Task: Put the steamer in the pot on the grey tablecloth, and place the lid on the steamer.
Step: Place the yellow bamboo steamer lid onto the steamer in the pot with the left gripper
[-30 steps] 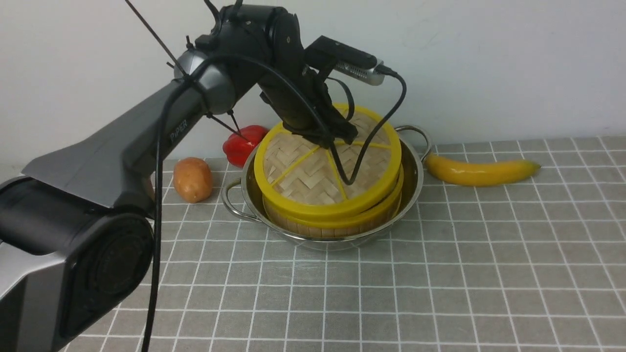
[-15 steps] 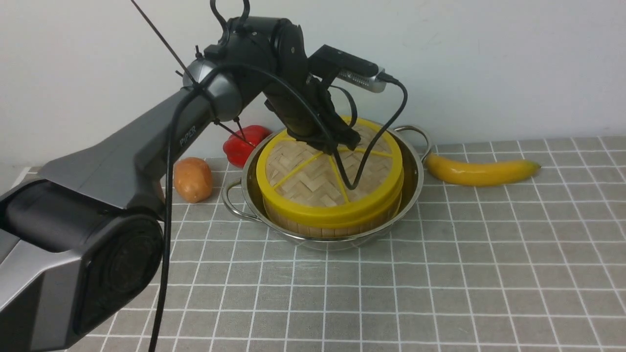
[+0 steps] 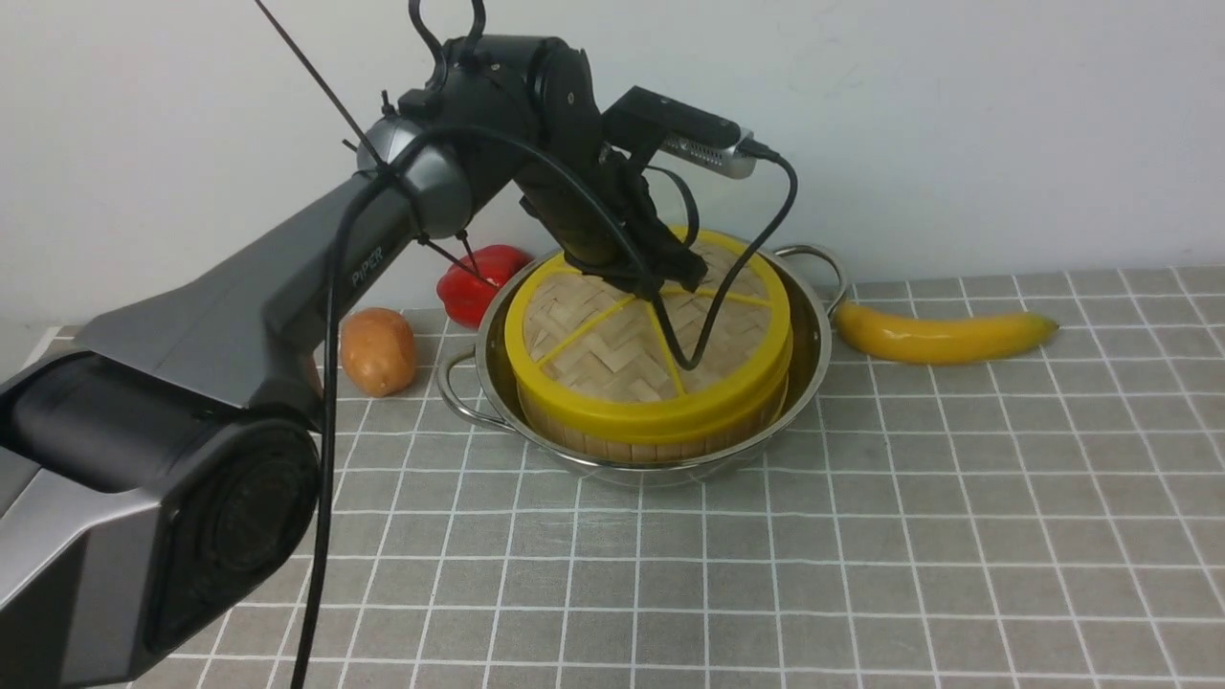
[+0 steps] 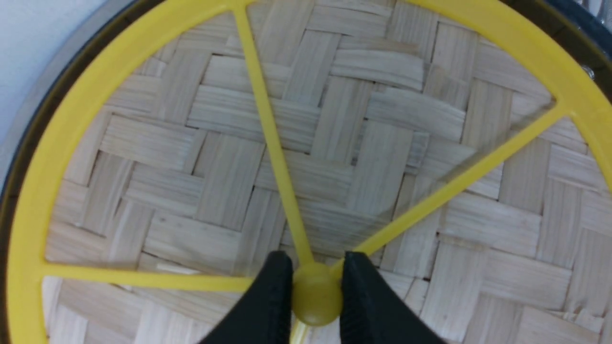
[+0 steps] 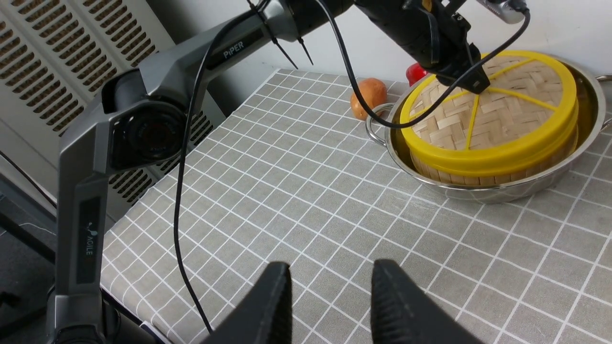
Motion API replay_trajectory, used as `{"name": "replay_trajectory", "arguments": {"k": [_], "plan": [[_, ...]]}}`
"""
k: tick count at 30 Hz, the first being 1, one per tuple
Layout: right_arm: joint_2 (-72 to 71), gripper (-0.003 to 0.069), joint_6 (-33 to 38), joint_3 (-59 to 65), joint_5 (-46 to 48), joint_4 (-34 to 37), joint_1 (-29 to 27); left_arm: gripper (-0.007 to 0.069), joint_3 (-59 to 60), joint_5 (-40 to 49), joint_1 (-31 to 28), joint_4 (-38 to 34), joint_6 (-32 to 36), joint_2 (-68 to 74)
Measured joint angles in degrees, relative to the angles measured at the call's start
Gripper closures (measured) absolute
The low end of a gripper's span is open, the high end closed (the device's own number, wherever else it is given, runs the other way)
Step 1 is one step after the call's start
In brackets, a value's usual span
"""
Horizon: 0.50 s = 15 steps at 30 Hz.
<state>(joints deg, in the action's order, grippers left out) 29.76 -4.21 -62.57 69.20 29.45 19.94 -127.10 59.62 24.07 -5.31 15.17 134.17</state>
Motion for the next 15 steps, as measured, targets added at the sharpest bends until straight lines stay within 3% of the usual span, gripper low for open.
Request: {"name": "replay_trajectory", "arguments": {"k": [15], "plan": [[0.0, 0.0407, 0.0, 0.0, -0.5, -0.1, 0.0, 0.0508, 0.0, -0.6, 0.3, 0.9, 0.0, 0.0]]}}
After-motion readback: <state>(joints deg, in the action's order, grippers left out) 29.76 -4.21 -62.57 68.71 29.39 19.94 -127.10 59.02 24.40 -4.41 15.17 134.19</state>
